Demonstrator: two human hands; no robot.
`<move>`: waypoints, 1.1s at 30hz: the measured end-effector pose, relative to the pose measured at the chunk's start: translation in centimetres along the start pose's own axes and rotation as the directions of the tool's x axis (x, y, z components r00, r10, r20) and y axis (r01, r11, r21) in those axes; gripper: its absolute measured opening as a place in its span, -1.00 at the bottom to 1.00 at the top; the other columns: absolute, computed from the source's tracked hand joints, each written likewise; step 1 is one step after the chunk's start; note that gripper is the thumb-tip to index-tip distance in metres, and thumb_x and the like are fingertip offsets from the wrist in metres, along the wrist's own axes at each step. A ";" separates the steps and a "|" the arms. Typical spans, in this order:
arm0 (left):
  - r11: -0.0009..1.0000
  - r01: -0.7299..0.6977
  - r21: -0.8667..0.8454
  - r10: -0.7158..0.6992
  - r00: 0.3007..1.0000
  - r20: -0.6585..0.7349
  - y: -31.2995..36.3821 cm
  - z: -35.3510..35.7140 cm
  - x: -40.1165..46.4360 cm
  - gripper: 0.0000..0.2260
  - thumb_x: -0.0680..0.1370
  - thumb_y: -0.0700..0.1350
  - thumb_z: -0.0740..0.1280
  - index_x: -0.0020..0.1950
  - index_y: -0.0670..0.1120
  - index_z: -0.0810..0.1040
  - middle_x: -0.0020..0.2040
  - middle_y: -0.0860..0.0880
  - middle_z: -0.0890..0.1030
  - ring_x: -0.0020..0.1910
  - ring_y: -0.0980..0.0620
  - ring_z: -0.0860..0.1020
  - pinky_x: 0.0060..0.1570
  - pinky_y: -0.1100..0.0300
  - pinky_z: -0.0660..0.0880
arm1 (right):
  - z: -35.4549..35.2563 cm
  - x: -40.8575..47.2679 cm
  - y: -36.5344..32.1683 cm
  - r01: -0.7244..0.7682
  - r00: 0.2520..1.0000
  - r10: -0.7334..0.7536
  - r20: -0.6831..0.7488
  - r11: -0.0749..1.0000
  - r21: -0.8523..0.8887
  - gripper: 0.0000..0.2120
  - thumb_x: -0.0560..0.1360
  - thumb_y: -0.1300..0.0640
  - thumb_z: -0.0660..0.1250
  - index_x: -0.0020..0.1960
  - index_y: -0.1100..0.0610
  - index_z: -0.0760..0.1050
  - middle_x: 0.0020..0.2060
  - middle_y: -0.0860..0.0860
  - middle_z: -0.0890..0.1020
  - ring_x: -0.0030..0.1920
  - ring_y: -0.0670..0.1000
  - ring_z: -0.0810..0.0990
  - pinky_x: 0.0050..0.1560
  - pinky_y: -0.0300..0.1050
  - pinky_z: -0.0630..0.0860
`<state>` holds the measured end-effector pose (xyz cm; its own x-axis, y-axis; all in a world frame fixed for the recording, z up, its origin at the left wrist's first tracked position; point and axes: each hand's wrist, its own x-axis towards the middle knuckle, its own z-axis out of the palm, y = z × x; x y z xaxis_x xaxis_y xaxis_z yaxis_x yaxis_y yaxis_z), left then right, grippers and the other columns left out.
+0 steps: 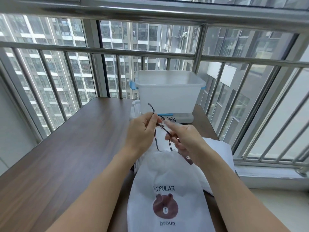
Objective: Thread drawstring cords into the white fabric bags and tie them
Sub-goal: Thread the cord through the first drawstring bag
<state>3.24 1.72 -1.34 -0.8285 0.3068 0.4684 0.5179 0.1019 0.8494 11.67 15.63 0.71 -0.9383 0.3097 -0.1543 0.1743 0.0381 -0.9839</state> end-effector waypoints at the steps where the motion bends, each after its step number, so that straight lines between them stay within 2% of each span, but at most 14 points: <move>1: 0.975 0.090 -0.202 -0.093 0.996 -0.004 0.5 0.2 0.0 -0.71 0.68 -0.09 0.20 -0.14 -0.12 0.63 -0.13 -0.08 0.70 -0.10 -0.03 0.65 0.04 0.01 0.60 | 0.0 0.2 -0.1 -0.030 0.999 0.030 0.020 0.999 0.041 -0.46 0.52 -0.30 0.34 -0.28 0.18 0.64 -0.43 0.09 0.34 -0.50 -0.06 0.12 -0.54 -0.25 0.02; 3: 0.732 0.293 -0.616 -0.271 0.954 0.132 1.5 0.6 0.1 -0.70 0.70 -0.14 0.14 -0.08 -0.22 0.57 -0.03 -0.20 0.69 -0.04 -0.08 0.66 0.09 0.09 0.62 | 0.0 0.8 0.2 -0.104 0.992 0.092 0.083 0.982 0.155 -0.39 0.56 -0.35 0.21 -0.18 0.18 0.67 -0.46 0.01 0.34 -0.45 -0.07 0.09 -0.49 -0.24 -0.03; 4: 0.604 0.352 -0.715 -0.296 0.932 0.209 1.9 0.6 0.1 -0.71 0.71 -0.15 0.11 -0.06 -0.24 0.54 -0.02 -0.24 0.68 -0.04 -0.09 0.67 0.06 0.13 0.62 | 0.0 1.2 0.4 -0.138 0.987 0.117 0.112 0.968 0.208 -0.38 0.56 -0.37 0.19 -0.15 0.17 0.67 -0.45 0.00 0.35 -0.42 -0.07 0.08 -0.41 -0.21 -0.05; 6: 0.483 0.399 -0.779 -0.300 0.912 0.280 2.0 0.4 0.1 -0.71 0.71 -0.15 0.10 -0.06 -0.25 0.52 -0.02 -0.26 0.69 -0.05 -0.10 0.69 0.01 0.16 0.63 | 0.0 1.6 0.9 -0.179 0.979 0.143 0.145 0.945 0.274 -0.38 0.55 -0.39 0.18 -0.16 0.14 0.66 -0.43 -0.01 0.37 -0.39 -0.07 0.10 -0.24 -0.08 -0.10; 13: 0.492 0.418 -0.763 -0.218 0.908 0.357 2.1 0.4 -0.1 -0.68 0.71 -0.13 0.09 -0.08 -0.22 0.55 0.04 -0.26 0.67 0.02 -0.12 0.66 0.07 0.11 0.61 | 0.3 2.1 1.3 -0.156 0.984 0.109 0.140 0.909 0.387 -0.75 0.56 -0.11 0.39 -0.16 0.05 0.60 -0.35 -0.06 0.46 -0.37 -0.05 0.17 -0.17 -0.09 -0.06; 17: 0.516 0.448 -0.730 -0.200 0.892 0.405 2.3 0.8 -0.5 -0.68 0.70 -0.14 0.09 -0.10 -0.22 0.55 0.02 -0.25 0.67 -0.05 -0.11 0.64 0.11 0.06 0.61 | 0.4 2.2 1.5 -0.130 0.989 0.074 0.127 0.845 0.518 -0.91 0.57 0.06 0.38 -0.06 0.06 0.60 -0.37 -0.09 0.42 -0.40 -0.08 0.12 -0.42 -0.22 -0.02; 19: 0.523 0.449 -0.724 -0.216 0.892 0.397 2.4 0.7 -0.5 -0.67 0.70 -0.14 0.10 -0.11 -0.22 0.57 0.02 -0.25 0.68 -0.03 -0.13 0.64 0.13 0.04 0.61 | 0.2 2.2 1.6 -0.121 0.990 0.053 0.128 0.786 0.607 -0.89 0.57 0.07 0.40 0.03 0.10 0.60 -0.32 -0.07 0.46 -0.45 -0.12 0.22 -0.54 -0.30 0.12; 21: 0.515 0.461 -0.723 -0.271 0.887 0.373 2.5 0.4 -0.3 -0.66 0.70 -0.13 0.11 -0.14 -0.17 0.58 0.05 -0.23 0.68 0.03 -0.12 0.64 0.17 0.05 0.58 | -0.2 2.1 1.3 -0.097 0.993 0.020 0.119 0.724 0.683 -0.89 0.59 0.09 0.36 -0.04 0.12 0.60 -0.22 -0.06 0.54 -0.37 -0.11 0.35 -0.44 -0.29 0.29; 24: 0.350 0.486 -0.801 -0.456 0.835 0.307 1.4 -0.7 0.6 -0.71 0.68 -0.14 0.15 -0.21 -0.10 0.50 -0.12 -0.11 0.67 -0.03 -0.05 0.66 0.14 0.06 0.57 | -1.4 2.1 0.9 -0.064 0.998 0.042 0.049 0.556 0.828 -0.75 0.63 0.17 0.23 -0.23 0.09 0.46 -0.24 -0.01 0.62 -0.23 -0.02 0.56 -0.10 -0.15 0.46; 26: 0.163 0.430 -0.888 -0.554 0.785 0.278 0.3 -2.3 1.5 -0.72 0.65 -0.18 0.15 -0.26 -0.10 0.42 -0.41 -0.02 0.47 -0.35 0.02 0.60 -0.22 0.15 0.62 | -2.5 2.4 0.9 -0.049 0.996 0.090 0.014 0.394 0.918 -0.70 0.66 0.21 0.16 -0.26 0.11 0.38 -0.46 -0.01 0.45 -0.43 -0.03 0.47 -0.08 -0.09 0.53; 27: 0.105 0.403 -0.909 -0.595 0.758 0.267 -0.2 -3.1 1.9 -0.71 0.65 -0.18 0.15 -0.28 -0.10 0.39 -0.50 0.01 0.34 -0.51 0.07 0.45 -0.43 0.24 0.53 | -3.1 2.6 1.0 -0.056 0.993 0.113 0.019 0.332 0.942 -0.69 0.67 0.21 0.14 -0.26 0.12 0.35 -0.51 -0.03 0.32 -0.53 -0.05 0.34 -0.24 -0.15 0.52; 29: 0.204 0.416 -0.886 -0.666 0.723 0.186 -1.2 -4.5 2.5 -0.71 0.67 -0.16 0.13 -0.26 -0.10 0.38 -0.56 0.07 0.17 -0.63 0.14 0.17 -0.65 0.31 0.22 | -4.0 3.0 1.2 -0.071 0.986 0.168 0.009 0.362 0.930 -0.70 0.69 0.18 0.12 -0.22 0.12 0.35 -0.55 -0.06 0.17 -0.61 -0.08 0.14 -0.55 -0.28 0.25; 31: 0.438 0.464 -0.770 -0.681 0.731 0.053 -1.6 -5.0 2.6 -0.74 0.69 -0.13 0.12 -0.18 -0.11 0.43 -0.57 0.09 0.15 -0.65 0.16 0.09 -0.67 0.32 0.07 | -4.1 3.0 1.4 -0.051 0.978 0.197 -0.070 0.552 0.832 -0.73 0.71 0.17 0.12 -0.18 0.12 0.36 -0.56 -0.08 0.14 -0.62 -0.10 0.08 -0.60 -0.30 0.05; 33: 0.629 0.504 -0.592 -0.649 0.760 -0.044 -1.6 -4.6 2.5 -0.77 0.68 -0.12 0.15 -0.12 -0.12 0.50 -0.53 0.09 0.19 -0.63 0.15 0.12 -0.65 0.30 0.09 | -3.6 2.9 1.5 0.014 0.968 0.141 -0.208 0.796 0.606 -0.77 0.69 0.19 0.17 -0.14 0.15 0.41 -0.53 -0.07 0.19 -0.59 -0.12 0.10 -0.60 -0.30 0.04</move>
<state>-0.65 -2.04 -0.43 -0.9747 0.1254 -0.1847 -0.2172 -0.3414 0.9145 10.24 19.99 -0.86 -0.8215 0.5026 -0.2694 -0.0556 -0.5408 -0.8393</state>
